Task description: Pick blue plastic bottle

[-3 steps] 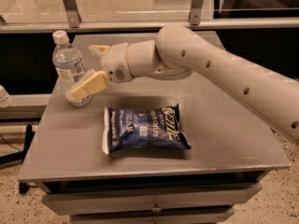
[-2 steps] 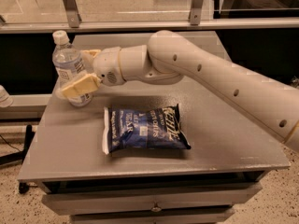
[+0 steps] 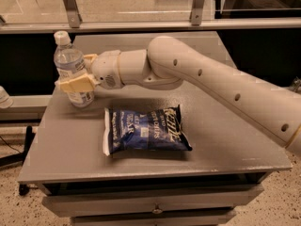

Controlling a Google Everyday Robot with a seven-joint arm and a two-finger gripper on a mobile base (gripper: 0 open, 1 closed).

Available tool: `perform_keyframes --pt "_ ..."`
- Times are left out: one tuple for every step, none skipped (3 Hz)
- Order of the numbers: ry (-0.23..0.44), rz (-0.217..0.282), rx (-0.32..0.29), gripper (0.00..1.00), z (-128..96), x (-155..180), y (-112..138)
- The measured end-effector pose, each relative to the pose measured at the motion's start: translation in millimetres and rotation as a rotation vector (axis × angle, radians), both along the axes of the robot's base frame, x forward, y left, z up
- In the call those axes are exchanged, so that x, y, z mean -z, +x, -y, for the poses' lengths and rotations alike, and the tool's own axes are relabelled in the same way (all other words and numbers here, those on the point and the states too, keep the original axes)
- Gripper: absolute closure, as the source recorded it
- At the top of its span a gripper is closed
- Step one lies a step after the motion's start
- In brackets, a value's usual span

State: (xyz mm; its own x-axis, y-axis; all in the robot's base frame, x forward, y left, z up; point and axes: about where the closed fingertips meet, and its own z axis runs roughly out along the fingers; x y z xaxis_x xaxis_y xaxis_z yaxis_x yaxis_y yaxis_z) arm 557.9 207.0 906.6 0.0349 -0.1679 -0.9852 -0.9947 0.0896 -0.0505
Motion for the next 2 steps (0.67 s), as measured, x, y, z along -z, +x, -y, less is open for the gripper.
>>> perform_keyframes --pt "0.005 0.018 0.029 0.87 17 -10 7" --pt "0.03 0.076 0.067 1.0 37 -39 24"
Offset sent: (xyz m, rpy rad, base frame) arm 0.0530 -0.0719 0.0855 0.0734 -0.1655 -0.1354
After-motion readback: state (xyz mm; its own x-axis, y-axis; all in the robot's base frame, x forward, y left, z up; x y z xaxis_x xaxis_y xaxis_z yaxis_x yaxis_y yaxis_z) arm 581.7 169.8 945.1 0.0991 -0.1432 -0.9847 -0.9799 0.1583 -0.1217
